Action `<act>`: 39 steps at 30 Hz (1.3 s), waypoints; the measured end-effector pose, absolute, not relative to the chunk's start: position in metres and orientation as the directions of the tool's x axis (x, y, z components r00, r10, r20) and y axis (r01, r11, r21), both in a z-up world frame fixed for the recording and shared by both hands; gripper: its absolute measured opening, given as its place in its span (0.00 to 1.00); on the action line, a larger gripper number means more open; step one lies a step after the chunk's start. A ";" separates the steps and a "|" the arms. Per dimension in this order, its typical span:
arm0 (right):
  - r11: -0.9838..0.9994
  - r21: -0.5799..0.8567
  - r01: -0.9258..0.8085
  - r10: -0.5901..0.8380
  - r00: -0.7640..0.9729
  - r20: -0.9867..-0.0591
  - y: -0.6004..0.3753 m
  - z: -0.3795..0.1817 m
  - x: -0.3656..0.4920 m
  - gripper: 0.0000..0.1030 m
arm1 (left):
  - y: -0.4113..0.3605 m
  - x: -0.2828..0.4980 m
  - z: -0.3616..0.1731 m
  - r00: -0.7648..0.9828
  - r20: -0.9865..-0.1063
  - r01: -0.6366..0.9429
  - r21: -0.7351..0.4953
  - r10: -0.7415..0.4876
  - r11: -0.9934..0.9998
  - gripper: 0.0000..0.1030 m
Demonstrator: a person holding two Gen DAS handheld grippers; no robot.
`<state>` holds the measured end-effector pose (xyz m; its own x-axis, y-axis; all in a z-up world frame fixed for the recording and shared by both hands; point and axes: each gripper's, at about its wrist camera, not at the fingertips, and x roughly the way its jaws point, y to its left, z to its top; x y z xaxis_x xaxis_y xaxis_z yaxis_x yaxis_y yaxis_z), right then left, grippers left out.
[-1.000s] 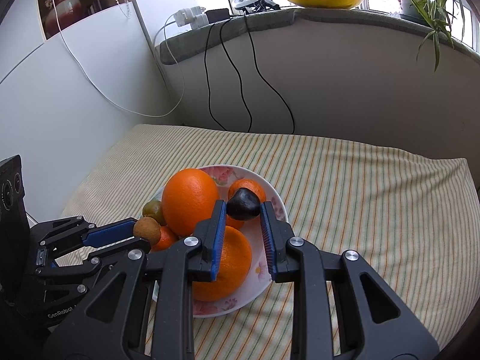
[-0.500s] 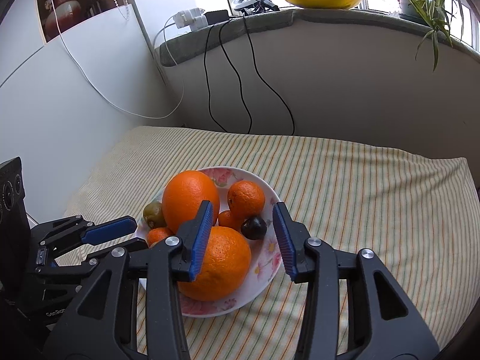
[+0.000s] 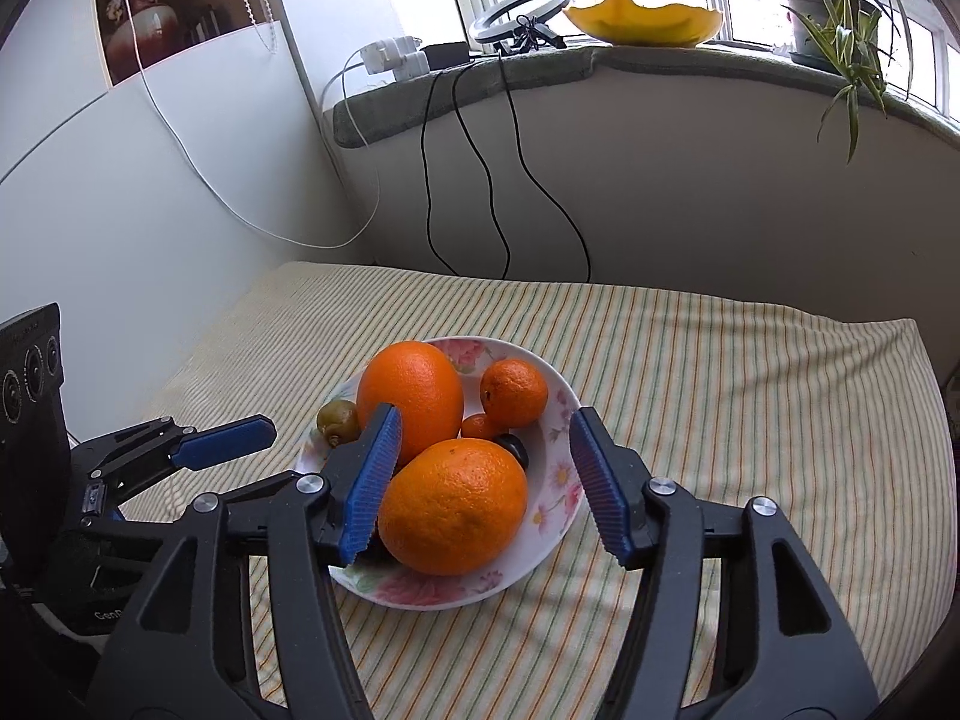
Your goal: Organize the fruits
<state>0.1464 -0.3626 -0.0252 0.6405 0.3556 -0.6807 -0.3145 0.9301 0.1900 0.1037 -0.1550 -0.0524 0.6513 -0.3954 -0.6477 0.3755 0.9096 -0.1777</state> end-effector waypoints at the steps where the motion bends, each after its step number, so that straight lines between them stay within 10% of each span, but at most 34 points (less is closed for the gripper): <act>1: 0.931 0.186 -0.314 0.353 0.646 -0.677 -0.362 -0.023 0.143 0.64 | -0.153 0.102 -0.051 0.655 -0.648 0.366 -0.177 -0.388 0.914 0.61; 14: 0.957 0.100 -0.273 0.272 0.721 -0.637 -0.359 -0.006 0.101 0.94 | -0.142 0.086 -0.039 0.707 -0.641 0.292 -0.121 -0.299 0.949 0.77; 39: 0.970 0.077 -0.230 0.228 0.758 -0.611 -0.364 0.002 0.074 0.95 | -0.142 0.072 -0.027 0.738 -0.615 0.267 -0.112 -0.278 0.957 0.78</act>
